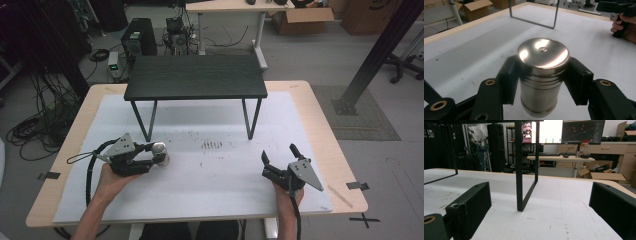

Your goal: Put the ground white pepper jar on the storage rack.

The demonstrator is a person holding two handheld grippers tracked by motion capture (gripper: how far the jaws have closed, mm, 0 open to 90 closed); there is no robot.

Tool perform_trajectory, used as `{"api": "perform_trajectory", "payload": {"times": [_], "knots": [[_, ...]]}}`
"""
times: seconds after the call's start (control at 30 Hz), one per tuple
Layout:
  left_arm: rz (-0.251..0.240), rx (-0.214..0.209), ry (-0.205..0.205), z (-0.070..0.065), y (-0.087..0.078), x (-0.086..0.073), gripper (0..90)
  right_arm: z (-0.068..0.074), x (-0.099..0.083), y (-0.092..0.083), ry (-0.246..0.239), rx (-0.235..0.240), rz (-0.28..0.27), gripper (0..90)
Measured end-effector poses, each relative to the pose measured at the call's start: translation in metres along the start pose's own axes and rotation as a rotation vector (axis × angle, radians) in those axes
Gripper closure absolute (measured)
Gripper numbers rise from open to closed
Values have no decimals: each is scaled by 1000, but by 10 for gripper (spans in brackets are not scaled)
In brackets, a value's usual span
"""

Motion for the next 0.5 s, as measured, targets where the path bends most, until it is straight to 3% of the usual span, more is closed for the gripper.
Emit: {"api": "perform_trajectory", "payload": {"times": [0.17, 0.5], "knots": [[-6, -11, -12, -2, -6, 12, 491, 0, 0, 0, 0, 0, -1, 38], [-13, -25, 5, -6, -19, 41, 491, 0, 0, 0, 0, -1, 0, 38]]}}
Point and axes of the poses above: each handheld gripper's, and its own axes: y roughly forward along the jaws, x roughly out of its top, z roughly to its left, the point moved 8 cm from there along y, roughly forward along the jaws, and after that the axes turned 7 degrees about -y, right-handed, at the moved point
